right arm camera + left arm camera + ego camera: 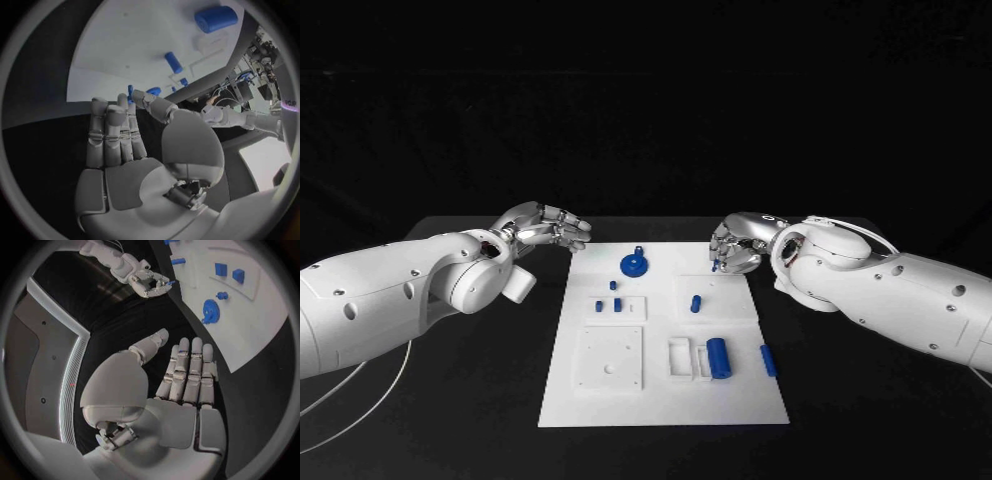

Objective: Assemble the parts on the task board

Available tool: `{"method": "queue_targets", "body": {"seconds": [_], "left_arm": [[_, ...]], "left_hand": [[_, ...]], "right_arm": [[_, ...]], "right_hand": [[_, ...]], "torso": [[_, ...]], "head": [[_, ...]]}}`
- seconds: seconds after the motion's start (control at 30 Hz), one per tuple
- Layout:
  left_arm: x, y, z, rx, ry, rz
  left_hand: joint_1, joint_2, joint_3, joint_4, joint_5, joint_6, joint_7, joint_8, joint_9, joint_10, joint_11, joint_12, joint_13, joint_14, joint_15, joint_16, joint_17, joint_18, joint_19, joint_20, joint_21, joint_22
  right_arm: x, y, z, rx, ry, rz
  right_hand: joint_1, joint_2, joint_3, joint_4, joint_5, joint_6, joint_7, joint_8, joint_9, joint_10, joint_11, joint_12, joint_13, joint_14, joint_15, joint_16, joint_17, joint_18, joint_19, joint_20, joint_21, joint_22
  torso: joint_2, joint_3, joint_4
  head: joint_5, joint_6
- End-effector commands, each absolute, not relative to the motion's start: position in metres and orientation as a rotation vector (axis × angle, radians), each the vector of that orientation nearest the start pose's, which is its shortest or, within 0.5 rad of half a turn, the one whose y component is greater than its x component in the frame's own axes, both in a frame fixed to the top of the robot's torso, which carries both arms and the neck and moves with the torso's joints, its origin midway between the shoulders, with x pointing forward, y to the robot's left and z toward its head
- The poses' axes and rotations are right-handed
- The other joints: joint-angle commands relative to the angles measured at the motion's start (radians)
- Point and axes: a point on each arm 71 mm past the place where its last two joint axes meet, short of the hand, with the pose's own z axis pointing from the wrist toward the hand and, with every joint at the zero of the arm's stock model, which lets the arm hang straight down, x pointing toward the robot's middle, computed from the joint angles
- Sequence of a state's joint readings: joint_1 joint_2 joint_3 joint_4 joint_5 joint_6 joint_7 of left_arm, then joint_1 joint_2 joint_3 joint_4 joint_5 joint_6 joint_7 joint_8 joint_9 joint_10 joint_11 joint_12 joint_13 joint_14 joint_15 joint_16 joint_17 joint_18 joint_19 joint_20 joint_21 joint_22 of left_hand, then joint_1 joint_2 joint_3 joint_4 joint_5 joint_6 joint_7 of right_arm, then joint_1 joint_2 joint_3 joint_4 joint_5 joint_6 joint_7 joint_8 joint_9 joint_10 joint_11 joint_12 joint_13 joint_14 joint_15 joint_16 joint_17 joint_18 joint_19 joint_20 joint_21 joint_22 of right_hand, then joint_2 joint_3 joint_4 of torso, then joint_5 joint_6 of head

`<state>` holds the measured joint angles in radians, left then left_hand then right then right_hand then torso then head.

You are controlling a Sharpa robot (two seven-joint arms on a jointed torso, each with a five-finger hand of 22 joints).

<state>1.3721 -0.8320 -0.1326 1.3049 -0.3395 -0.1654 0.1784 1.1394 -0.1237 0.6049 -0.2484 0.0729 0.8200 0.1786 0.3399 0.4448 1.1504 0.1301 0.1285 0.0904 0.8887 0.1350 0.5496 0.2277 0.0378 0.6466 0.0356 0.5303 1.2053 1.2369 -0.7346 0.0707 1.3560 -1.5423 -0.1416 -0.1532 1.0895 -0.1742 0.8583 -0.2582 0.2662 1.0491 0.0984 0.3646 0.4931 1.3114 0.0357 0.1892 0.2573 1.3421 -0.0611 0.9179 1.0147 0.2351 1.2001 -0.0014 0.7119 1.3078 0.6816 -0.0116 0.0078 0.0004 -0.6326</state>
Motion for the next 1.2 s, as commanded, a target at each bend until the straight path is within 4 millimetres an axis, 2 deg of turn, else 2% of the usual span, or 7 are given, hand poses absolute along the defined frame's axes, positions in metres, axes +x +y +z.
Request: {"method": "queue_targets", "body": {"seconds": [0.03, 0.2, 0.47, 0.6, 0.73, 0.93, 1.2], "left_arm": [[0.540, 0.261, -0.143, -0.750, 1.639, -1.229], [0.541, 0.258, -0.142, -0.749, 1.621, -1.237], [0.542, 0.258, -0.140, -0.781, 1.578, -1.248], [0.542, 0.258, -0.140, -0.791, 1.574, -1.253], [0.542, 0.256, -0.140, -0.787, 1.574, -1.257], [0.541, 0.254, -0.139, -0.785, 1.576, -1.261], [0.541, 0.252, -0.139, -0.783, 1.578, -1.264]], "left_hand": [[-0.007, 0.001, 0.001, 0.003, 0.004, -0.007, -0.001, -0.002, -0.001, 0.000, 0.005, -0.006, -0.001, 0.002, 0.002, -0.006, 0.001, 0.012, -0.006, 0.000, -0.004, 0.001], [-0.008, 0.001, 0.001, 0.004, 0.004, -0.007, -0.001, -0.002, -0.001, 0.000, 0.005, -0.006, -0.001, 0.003, 0.002, -0.007, 0.002, 0.012, -0.007, 0.001, -0.005, 0.002], [-0.009, 0.002, 0.001, 0.006, 0.004, -0.006, -0.001, -0.001, -0.001, 0.002, 0.004, -0.006, -0.001, 0.005, 0.001, -0.007, 0.003, 0.012, -0.007, 0.000, -0.004, 0.004], [-0.010, 0.002, 0.000, 0.007, 0.004, -0.006, -0.001, -0.001, -0.001, 0.003, 0.004, -0.006, -0.001, 0.005, 0.001, -0.007, 0.003, 0.012, -0.007, 0.000, -0.004, 0.005], [-0.010, 0.004, 0.001, 0.007, 0.005, -0.006, -0.001, 0.000, -0.001, 0.003, 0.004, -0.006, -0.001, 0.006, 0.001, -0.008, 0.004, 0.012, -0.006, 0.000, -0.004, 0.006], [-0.010, 0.004, 0.001, 0.008, 0.006, -0.006, -0.002, 0.000, -0.001, 0.004, 0.004, -0.006, -0.001, 0.007, 0.001, -0.008, 0.005, 0.012, -0.006, 0.000, -0.004, 0.006], [-0.011, 0.003, 0.001, 0.008, 0.006, -0.006, -0.002, 0.000, -0.001, 0.004, 0.004, -0.006, -0.002, 0.007, 0.001, -0.009, 0.005, 0.012, -0.006, 0.000, -0.005, 0.007]], "right_arm": [[0.525, -0.180, -0.140, -0.183, 1.647, 0.607], [0.507, -0.148, -0.130, -0.244, 1.585, 0.714], [0.483, -0.103, -0.123, -0.396, 1.504, 0.783], [0.471, -0.082, -0.131, -0.521, 1.487, 0.754], [0.461, -0.068, -0.147, -0.588, 1.499, 0.761], [0.445, -0.051, -0.167, -0.673, 1.509, 0.768], [0.440, -0.050, -0.182, -0.694, 1.532, 0.755]], "right_hand": [[0.005, 0.006, 0.002, -0.001, 0.005, 0.001, 0.004, 0.003, 0.002, 0.004, 0.001, -0.007, 0.001, -0.012, -0.014, 0.006, -0.001, 0.027, 0.000, -0.006, 0.007, 0.019], [0.004, 0.007, 0.000, -0.003, 0.012, 0.001, 0.004, 0.002, 0.004, 0.003, 0.001, -0.008, 0.004, -0.012, -0.014, 0.006, -0.002, 0.027, -0.001, -0.006, 0.008, 0.019], [0.002, 0.010, -0.005, -0.008, 0.025, 0.001, 0.004, 0.002, 0.007, 0.005, 0.001, -0.010, 0.009, -0.012, -0.014, 0.007, -0.003, 0.027, 0.000, -0.007, 0.011, 0.019], [0.002, 0.010, -0.006, -0.009, 0.026, 0.001, 0.004, 0.002, 0.008, 0.004, 0.001, -0.011, 0.010, -0.011, -0.014, 0.007, -0.003, 0.027, 0.000, -0.007, 0.012, 0.019], [0.004, 0.009, -0.006, -0.011, 0.017, 0.001, 0.003, 0.002, 0.010, 0.004, 0.001, -0.013, 0.012, -0.012, -0.014, 0.007, -0.004, 0.027, -0.002, -0.007, 0.013, 0.019], [0.005, 0.008, -0.005, -0.013, 0.016, 0.002, 0.003, 0.002, 0.010, 0.004, 0.001, -0.014, 0.013, -0.011, -0.014, 0.007, -0.004, 0.027, -0.003, -0.008, 0.013, 0.019], [0.006, 0.007, -0.005, -0.014, 0.016, 0.003, 0.003, 0.002, 0.011, 0.006, 0.000, -0.014, 0.014, -0.010, -0.014, 0.009, -0.004, 0.027, -0.002, -0.008, 0.015, 0.019]], "torso": [[0.000, -0.0004, -0.0002], [0.000, 0.0009, -0.0007], [0.000, -0.0011, 0.0001], [-0.001, -0.0023, -0.0004], [0.000, -0.0022, -0.0008], [0.000, -0.0011, 0.0018], [0.000, -0.0011, -0.0011]], "head": [[0.005, 0.001], [0.018, 0.000], [0.066, -0.009], [0.091, -0.018], [0.121, -0.026], [0.147, -0.033], [0.165, -0.042]]}}
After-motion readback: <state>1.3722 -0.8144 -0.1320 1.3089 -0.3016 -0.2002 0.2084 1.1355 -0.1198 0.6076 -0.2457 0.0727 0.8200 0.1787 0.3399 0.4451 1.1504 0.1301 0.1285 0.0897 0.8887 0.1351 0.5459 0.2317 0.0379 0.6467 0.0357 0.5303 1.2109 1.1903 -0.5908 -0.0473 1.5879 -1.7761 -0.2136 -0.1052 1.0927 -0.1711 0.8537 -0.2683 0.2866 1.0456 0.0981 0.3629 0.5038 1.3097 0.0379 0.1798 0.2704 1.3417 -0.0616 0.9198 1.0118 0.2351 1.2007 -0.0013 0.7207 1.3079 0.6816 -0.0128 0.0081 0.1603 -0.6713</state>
